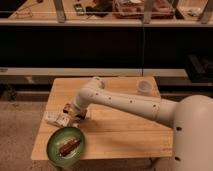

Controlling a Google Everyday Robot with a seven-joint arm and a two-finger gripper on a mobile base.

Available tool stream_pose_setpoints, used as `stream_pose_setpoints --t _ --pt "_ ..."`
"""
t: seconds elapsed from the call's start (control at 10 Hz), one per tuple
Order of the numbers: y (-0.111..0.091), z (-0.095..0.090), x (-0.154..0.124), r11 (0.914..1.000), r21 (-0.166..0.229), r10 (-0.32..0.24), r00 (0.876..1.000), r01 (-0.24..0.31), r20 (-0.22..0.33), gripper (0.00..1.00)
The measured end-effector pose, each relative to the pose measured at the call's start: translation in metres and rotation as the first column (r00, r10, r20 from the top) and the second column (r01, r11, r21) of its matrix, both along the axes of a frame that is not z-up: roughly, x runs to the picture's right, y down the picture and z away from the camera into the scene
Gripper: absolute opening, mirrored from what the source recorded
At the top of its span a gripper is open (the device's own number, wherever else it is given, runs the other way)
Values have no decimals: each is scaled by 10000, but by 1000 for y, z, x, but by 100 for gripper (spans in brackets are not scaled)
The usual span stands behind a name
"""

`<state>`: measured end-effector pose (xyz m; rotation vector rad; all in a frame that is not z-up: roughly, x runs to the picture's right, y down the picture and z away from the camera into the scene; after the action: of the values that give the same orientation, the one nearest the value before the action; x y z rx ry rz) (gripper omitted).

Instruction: Place the eraser on the white sponge

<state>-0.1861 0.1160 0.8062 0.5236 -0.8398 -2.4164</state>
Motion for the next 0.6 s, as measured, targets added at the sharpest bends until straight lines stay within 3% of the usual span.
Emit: stream_pose_setpoints --t 0.6 --pt "-2 26 2 9992 -368 143 9983 -164 -565 5"
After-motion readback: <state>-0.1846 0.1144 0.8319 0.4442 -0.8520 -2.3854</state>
